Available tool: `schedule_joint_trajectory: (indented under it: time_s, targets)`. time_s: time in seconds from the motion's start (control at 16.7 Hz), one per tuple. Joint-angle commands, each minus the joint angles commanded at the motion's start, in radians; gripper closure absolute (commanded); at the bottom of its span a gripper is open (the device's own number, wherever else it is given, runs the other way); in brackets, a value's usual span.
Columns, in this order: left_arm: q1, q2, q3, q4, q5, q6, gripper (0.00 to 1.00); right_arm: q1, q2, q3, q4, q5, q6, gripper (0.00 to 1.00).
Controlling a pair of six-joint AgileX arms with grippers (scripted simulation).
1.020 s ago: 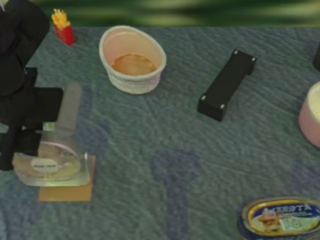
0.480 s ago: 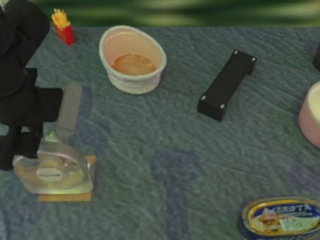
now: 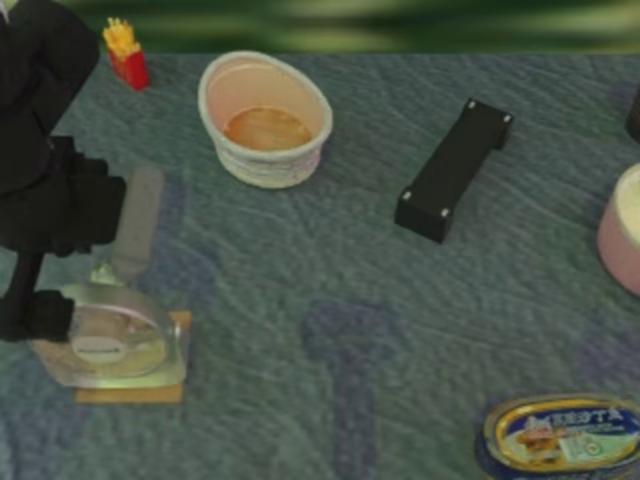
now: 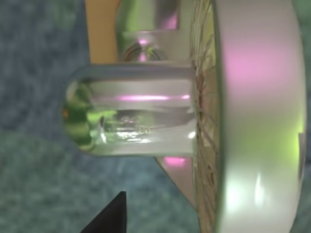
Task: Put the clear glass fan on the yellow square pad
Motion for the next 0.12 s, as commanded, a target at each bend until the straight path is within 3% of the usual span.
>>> schedule_joint_trajectory:
  time_s: [0.12]
  targets:
    - [0.000,0.000,0.000,0.000,0.000,0.000,0.00,0.000,0.000,0.000,0.000,0.000,0.000,0.00]
